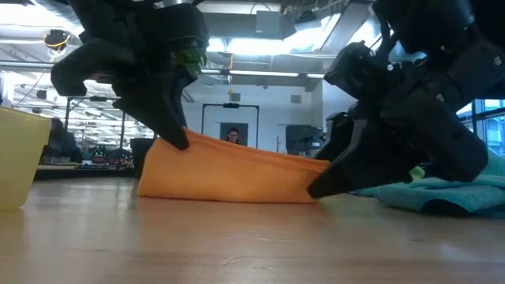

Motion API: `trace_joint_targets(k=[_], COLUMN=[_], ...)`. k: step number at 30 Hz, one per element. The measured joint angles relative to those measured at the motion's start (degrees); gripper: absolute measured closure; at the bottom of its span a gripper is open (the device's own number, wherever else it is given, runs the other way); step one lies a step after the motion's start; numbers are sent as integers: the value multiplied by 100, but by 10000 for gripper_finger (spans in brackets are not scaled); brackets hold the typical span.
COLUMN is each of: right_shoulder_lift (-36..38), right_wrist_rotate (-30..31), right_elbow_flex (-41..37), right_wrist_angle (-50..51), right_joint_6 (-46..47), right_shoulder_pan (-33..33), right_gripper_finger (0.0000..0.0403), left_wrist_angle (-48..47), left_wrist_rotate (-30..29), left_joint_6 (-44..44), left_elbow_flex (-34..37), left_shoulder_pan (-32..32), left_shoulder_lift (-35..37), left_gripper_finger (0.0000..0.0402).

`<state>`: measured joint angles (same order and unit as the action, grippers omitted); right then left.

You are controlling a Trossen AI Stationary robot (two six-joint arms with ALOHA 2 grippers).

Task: Fold microfiber towels
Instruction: Fold the orange microfiber cloth

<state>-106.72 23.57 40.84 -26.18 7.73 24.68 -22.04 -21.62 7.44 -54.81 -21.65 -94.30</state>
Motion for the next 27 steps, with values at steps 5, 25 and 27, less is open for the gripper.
trace_joint_targets(k=[5, 25, 27], right_shoulder_lift=[0, 0, 0], right_wrist_rotate=[72, -121, -120], right_elbow_flex=[0, 638, 827], right_wrist_angle=[86, 67, 200], right_joint_6=[78, -493, -545], right_shoulder_pan=[44, -180, -368], right_gripper_finger=[242, 396, 396], left_wrist_angle=[-76, 154, 477], left_wrist_rotate=[-71, 18, 236], left_joint_6=[-4, -7, -8], left_elbow_flex=[0, 1001, 1327], left_shoulder_pan=[-1, 65, 81], left_shoulder_lift=[0, 1157, 1629], left_gripper_finger=[401, 401, 401])
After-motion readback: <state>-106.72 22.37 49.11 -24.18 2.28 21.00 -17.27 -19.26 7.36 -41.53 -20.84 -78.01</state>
